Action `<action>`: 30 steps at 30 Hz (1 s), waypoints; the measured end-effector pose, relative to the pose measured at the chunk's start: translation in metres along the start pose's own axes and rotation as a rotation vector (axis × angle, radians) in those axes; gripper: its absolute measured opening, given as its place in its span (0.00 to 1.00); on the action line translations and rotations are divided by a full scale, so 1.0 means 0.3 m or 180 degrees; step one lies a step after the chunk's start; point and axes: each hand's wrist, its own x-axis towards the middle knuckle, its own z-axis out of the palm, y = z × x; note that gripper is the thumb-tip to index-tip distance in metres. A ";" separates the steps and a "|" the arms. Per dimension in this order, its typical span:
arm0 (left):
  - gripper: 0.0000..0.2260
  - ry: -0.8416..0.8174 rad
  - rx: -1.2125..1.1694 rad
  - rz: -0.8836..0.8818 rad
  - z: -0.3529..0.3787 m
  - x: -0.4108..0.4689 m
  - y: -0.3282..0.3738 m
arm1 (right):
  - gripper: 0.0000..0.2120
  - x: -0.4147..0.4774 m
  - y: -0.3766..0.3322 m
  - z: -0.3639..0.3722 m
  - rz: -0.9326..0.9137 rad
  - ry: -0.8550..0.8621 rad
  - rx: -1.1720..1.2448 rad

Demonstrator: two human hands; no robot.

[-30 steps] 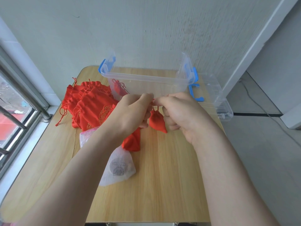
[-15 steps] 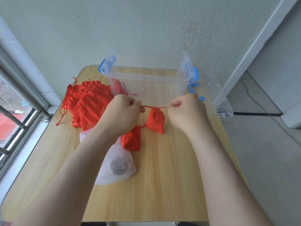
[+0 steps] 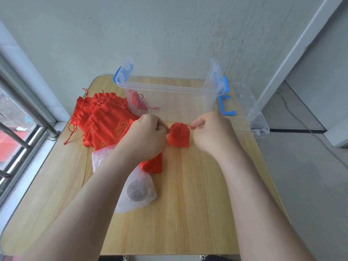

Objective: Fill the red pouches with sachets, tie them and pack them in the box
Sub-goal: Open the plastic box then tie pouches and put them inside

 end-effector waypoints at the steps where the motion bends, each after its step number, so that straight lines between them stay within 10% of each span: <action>1: 0.13 -0.0031 -0.0001 -0.0008 -0.001 -0.001 0.003 | 0.13 0.001 -0.001 0.003 0.0020 -0.0029 0.0030; 14: 0.23 -0.0665 0.0023 -0.0243 -0.003 -0.032 0.049 | 0.12 0.002 -0.031 0.013 0.0325 -0.0334 0.0373; 30: 0.12 0.0010 0.0329 0.0303 0.008 -0.002 -0.001 | 0.19 0.017 0.008 0.017 0.0090 -0.0044 0.0344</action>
